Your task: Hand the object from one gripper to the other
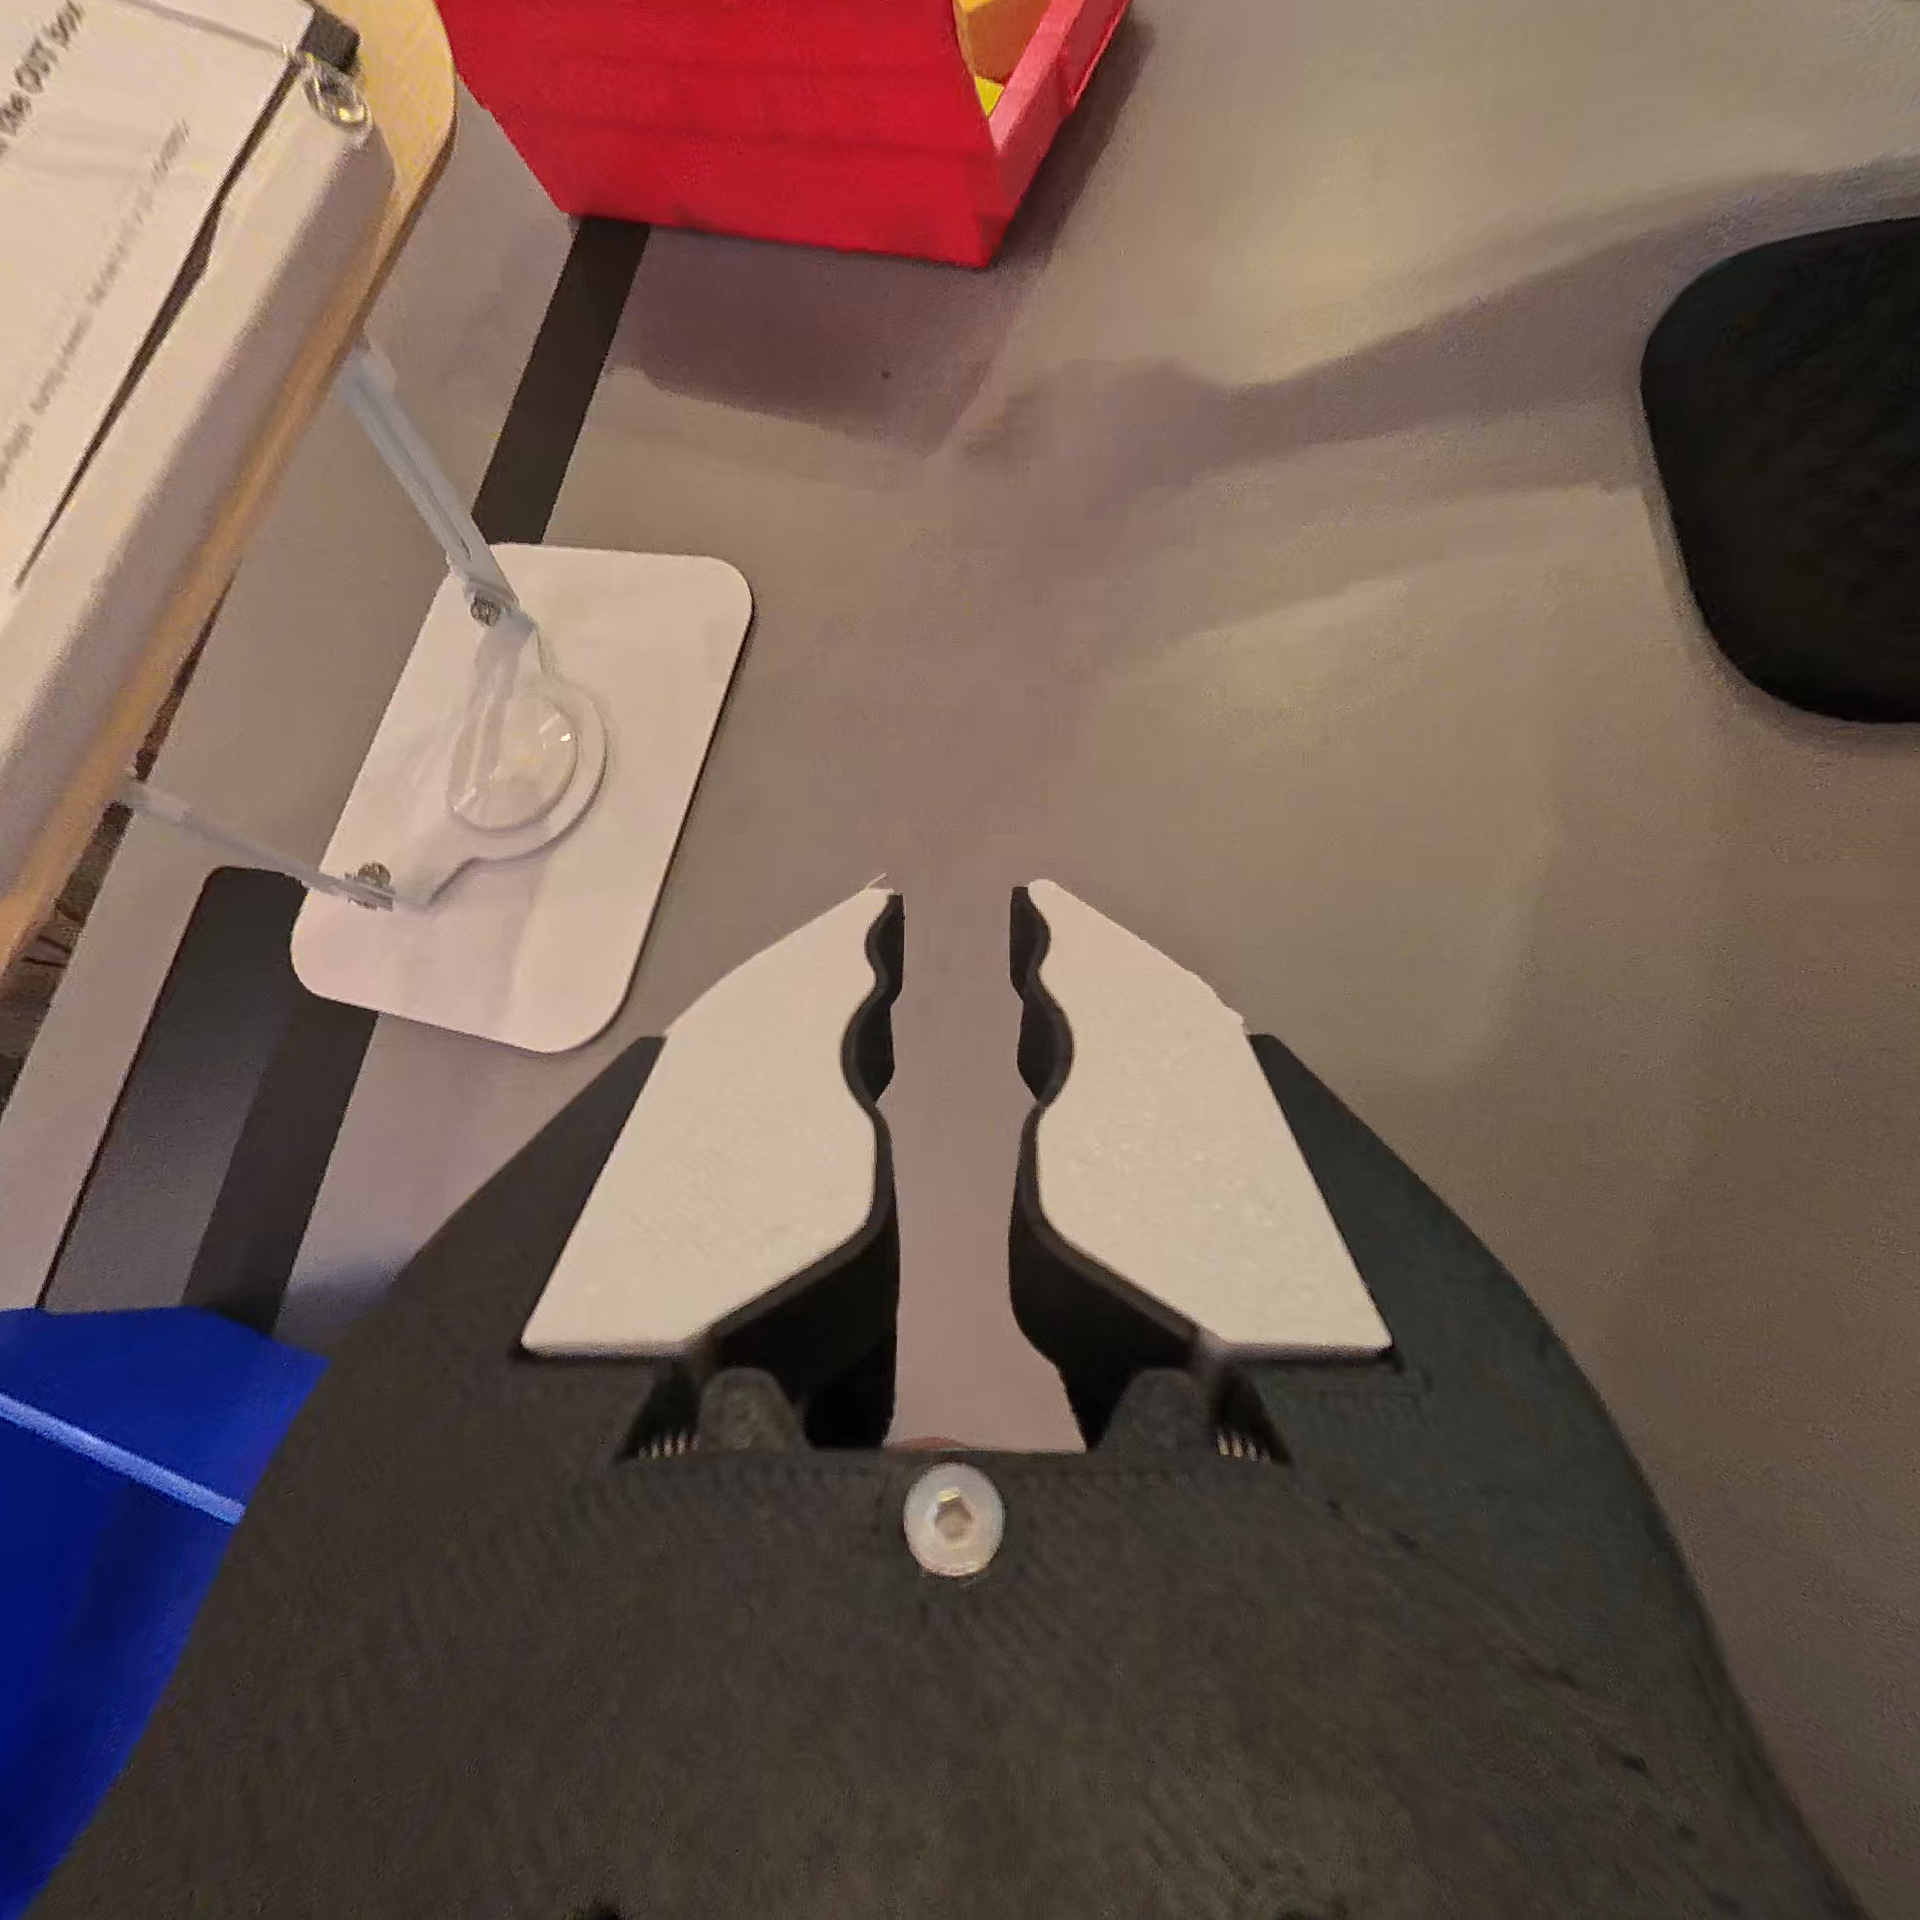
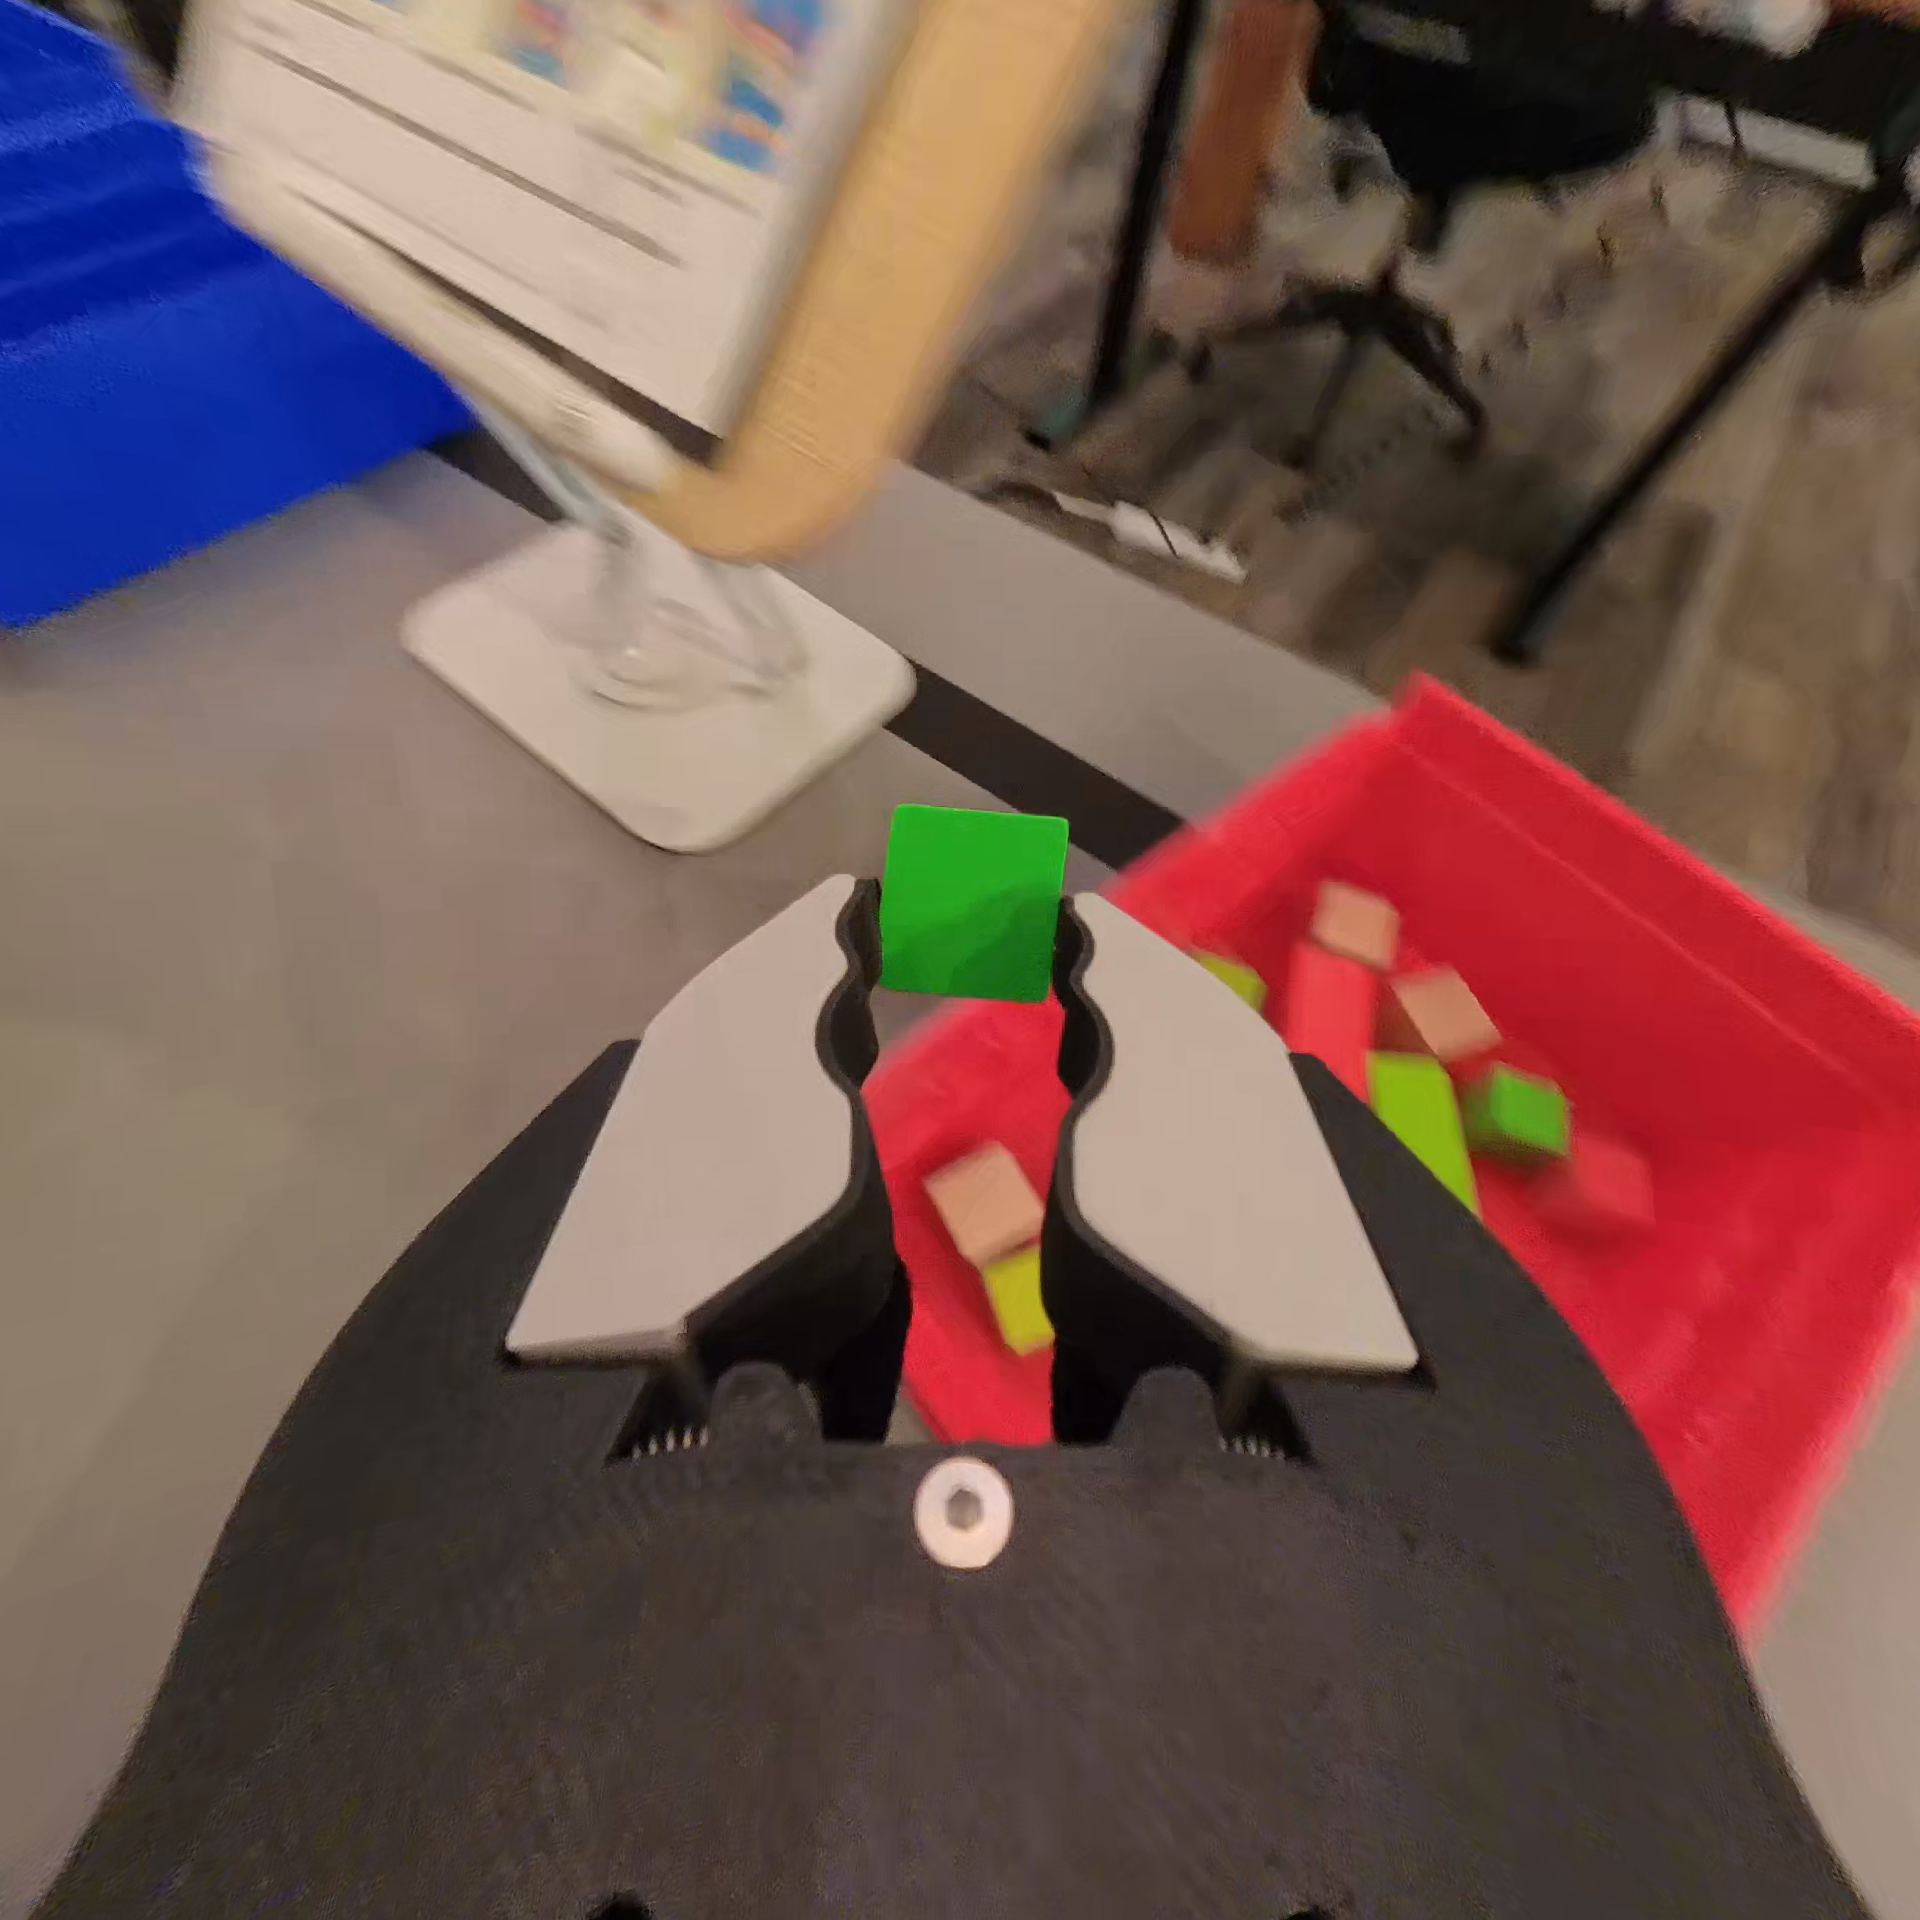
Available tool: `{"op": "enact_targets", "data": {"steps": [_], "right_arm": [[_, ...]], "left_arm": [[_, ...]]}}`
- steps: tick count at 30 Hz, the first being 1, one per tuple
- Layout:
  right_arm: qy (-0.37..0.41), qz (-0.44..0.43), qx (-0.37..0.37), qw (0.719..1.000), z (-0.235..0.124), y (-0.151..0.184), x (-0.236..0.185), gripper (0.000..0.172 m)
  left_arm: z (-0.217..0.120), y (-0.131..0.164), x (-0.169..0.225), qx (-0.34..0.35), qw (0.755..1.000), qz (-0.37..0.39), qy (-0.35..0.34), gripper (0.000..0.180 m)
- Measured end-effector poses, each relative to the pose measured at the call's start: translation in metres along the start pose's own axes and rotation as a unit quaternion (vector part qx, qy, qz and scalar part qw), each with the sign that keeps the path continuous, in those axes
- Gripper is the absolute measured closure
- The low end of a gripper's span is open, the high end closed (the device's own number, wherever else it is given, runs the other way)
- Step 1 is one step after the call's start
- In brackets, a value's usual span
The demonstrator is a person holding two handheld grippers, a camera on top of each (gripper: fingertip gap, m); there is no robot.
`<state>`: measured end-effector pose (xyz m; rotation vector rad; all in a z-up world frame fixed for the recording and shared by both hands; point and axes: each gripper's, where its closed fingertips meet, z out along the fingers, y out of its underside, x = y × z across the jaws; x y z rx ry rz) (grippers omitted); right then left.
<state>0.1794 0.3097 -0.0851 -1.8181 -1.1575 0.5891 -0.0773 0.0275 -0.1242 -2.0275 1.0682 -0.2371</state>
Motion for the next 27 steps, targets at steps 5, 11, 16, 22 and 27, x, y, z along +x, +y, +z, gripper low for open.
{"op": "enact_targets", "data": {"steps": [5,11,16,22,27], "right_arm": [[0.114,0.089,-0.088,0.986,0.007,0.058,0.099,0.142],[0.15,0.118,-0.181,0.965,0.032,0.099,0.132,0.142],[0.048,0.094,-0.192,0.976,0.056,0.085,0.08,0.142],[-0.01,0.102,-0.267,0.958,0.089,0.116,0.042,0.142],[-0.009,0.121,-0.289,0.95,0.096,0.129,0.039,0.142]], "left_arm": [[0.002,0.013,-0.002,0.007,1.0,-0.02,0.003,0.161],[0.006,0.017,-0.003,0.017,1.0,-0.024,0.008,0.162],[0.007,0.022,-0.006,0.021,0.999,-0.029,0.011,0.162],[0.011,0.025,-0.005,0.022,0.999,-0.036,0.016,0.162],[0.011,0.026,-0.002,0.014,0.999,-0.033,0.016,0.161]]}}
